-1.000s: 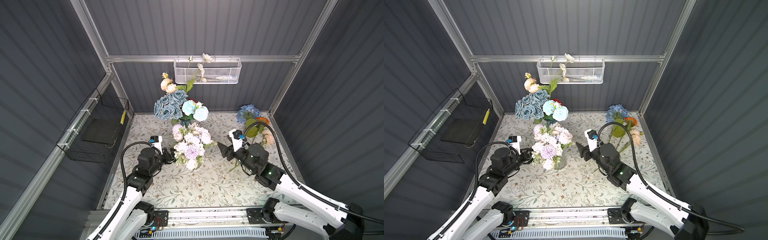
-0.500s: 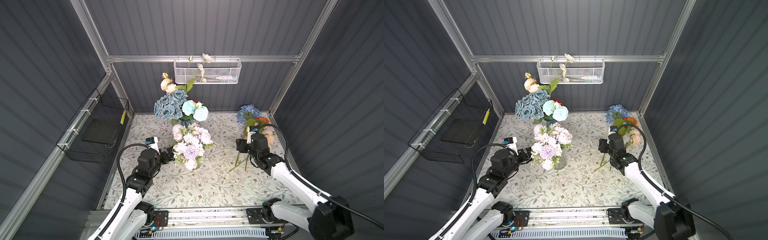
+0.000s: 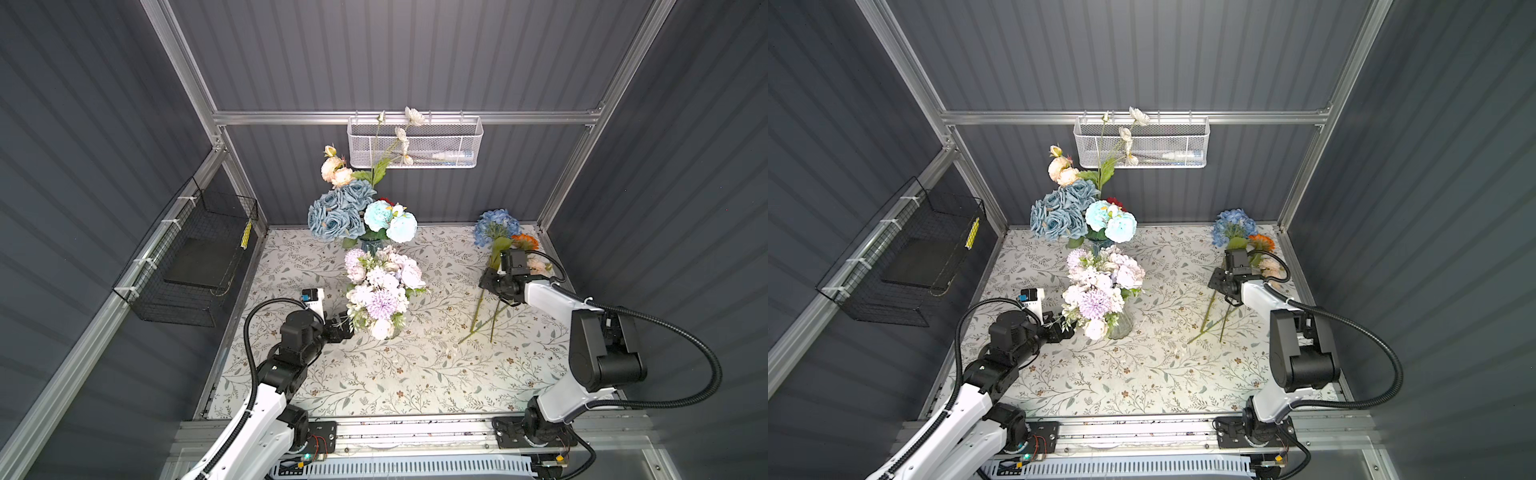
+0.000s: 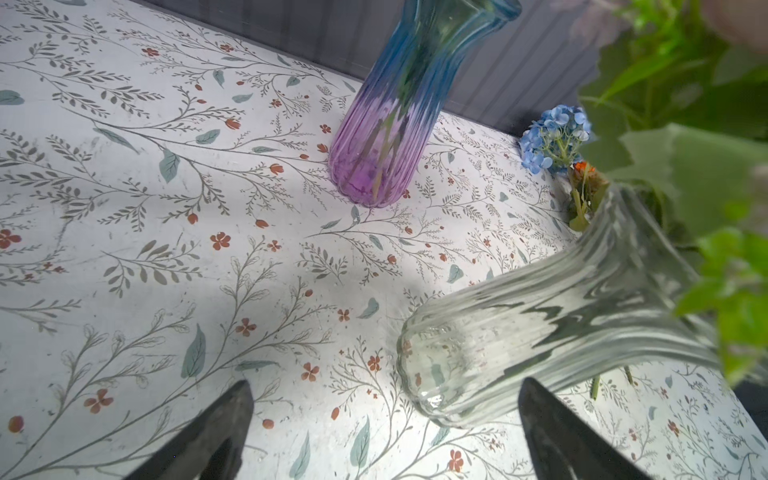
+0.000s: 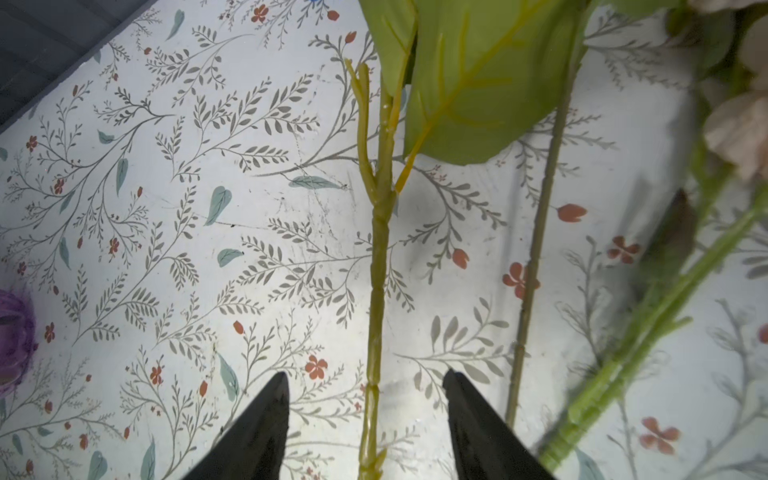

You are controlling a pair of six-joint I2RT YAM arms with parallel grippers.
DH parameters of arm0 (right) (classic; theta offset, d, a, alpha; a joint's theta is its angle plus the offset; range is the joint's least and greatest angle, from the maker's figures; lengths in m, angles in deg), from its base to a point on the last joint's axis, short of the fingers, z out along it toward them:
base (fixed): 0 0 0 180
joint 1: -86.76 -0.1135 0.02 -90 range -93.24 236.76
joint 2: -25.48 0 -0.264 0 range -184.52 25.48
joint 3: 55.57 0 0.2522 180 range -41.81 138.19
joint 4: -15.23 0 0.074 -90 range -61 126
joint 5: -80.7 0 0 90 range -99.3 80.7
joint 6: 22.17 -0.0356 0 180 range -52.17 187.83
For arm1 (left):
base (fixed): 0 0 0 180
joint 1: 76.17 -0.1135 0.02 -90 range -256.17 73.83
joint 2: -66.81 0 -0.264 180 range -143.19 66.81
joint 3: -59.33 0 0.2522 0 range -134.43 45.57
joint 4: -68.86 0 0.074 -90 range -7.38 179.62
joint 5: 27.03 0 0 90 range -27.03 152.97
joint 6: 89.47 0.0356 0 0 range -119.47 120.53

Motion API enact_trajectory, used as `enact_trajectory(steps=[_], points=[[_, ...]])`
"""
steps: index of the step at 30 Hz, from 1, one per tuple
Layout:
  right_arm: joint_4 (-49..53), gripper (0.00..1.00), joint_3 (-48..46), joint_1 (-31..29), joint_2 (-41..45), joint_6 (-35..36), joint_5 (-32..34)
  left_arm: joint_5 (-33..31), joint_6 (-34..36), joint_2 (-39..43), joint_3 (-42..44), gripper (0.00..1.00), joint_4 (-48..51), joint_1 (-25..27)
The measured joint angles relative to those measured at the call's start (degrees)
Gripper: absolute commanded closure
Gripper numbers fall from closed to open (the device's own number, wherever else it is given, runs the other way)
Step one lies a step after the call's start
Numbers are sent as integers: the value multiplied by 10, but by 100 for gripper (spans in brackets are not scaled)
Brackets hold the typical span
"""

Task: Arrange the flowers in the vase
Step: 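Close the right gripper on the green hydrangea stem, then lift the blue hydrangea upright and carry it toward the clear vase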

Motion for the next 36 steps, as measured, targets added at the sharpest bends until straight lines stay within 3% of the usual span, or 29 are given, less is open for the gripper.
enact_trajectory(steps=[6,9,14,20,27,32,36], points=[[-3,51,28,8,-51,-19,-4,28,13,32,16,1,4,2],[-4,61,36,10,-74,-27,-11,35,15,49,16,0,5,4],[-10,100,37,12,-99,-38,-31,47,15,56,16,1,5,9],[-14,100,36,12,-82,-33,-37,52,14,64,16,1,5,18],[-8,100,20,12,8,-18,-45,60,-8,85,19,1,5,39],[-9,100,-7,12,89,-19,-55,39,-23,90,27,1,5,97],[-13,100,-28,11,143,-27,-71,0,-23,63,27,1,-15,172]])
